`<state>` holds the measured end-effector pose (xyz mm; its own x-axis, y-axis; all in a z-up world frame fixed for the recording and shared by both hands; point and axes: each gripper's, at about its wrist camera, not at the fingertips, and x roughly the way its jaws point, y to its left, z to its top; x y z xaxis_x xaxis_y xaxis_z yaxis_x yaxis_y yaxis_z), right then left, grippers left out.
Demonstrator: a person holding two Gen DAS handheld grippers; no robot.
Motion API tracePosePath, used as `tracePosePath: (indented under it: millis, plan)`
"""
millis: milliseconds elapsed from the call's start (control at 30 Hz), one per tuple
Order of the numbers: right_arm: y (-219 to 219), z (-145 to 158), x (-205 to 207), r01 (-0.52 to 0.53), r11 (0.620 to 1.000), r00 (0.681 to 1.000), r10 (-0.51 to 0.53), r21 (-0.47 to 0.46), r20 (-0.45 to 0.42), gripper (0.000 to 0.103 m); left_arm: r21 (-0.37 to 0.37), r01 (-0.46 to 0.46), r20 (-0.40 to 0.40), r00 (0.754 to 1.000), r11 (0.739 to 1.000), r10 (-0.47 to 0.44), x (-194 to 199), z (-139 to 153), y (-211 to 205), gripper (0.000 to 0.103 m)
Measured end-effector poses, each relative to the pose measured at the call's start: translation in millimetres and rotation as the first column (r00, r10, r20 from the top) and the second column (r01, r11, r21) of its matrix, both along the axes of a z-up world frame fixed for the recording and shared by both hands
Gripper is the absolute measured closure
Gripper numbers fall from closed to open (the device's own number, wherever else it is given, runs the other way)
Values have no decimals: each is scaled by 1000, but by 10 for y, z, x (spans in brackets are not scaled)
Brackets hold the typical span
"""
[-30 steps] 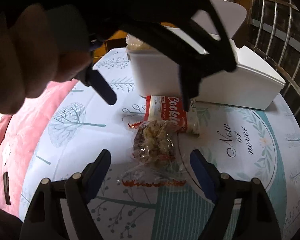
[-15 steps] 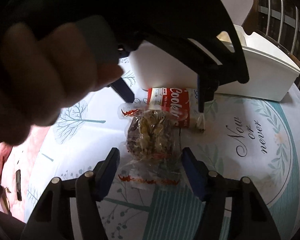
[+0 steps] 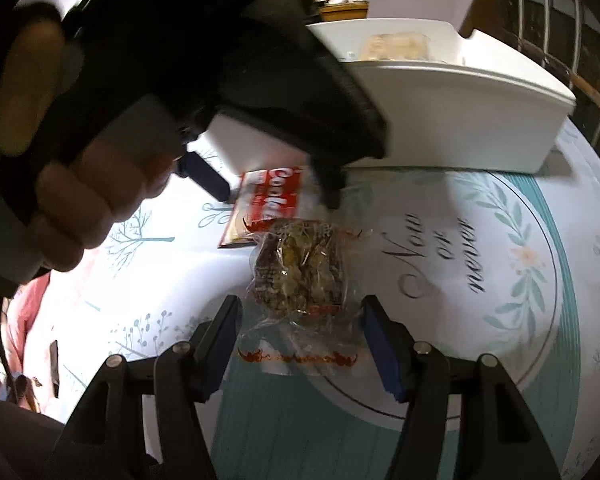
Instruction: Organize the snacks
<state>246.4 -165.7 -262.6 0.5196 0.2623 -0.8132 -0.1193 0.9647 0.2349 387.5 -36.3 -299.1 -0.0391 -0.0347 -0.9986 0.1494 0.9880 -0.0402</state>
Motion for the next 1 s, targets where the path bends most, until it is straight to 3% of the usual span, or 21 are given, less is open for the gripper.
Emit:
tracePosePath:
  millis: [133, 367, 500, 667, 900, 933, 967, 1000]
  plan:
    - [-99, 28, -24, 14, 1000, 1000, -14, -4, -21, 42, 20, 9, 13, 1000, 1000, -9, 55, -2, -70, 19]
    - [-314, 35, -86, 39, 999, 998, -39, -4, -54, 42, 9, 9, 23, 1000, 1000, -10, 48, 42, -172, 43]
    - [-301, 71, -147, 48, 999, 996, -50, -21, -69, 42, -16, -16, 3, 1000, 1000, 16, -41, 73, -207, 50]
    - [-344, 237, -271, 66, 997, 994, -70, -47, -84, 42, -50, -40, -70, 997, 998, 36, -88, 74, -110, 50]
    - [-325, 527, -380, 100, 990, 990, -108, -98, -87, 45, -84, -27, -72, 997, 996, 21, -249, 267, 87, 50]
    - [-326, 595, -403, 98, 991, 992, -105, -91, -74, 53, -86, -22, -70, 997, 996, 16, -212, 302, 135, 50]
    - [-330, 630, -402, 98, 991, 992, -105, -91, -72, 95, -88, -14, -63, 998, 996, 8, -298, 352, 100, 50]
    - [-329, 659, -396, 110, 988, 989, -119, -106, -83, 102, -89, -8, -58, 998, 996, 3, -358, 407, 80, 50]
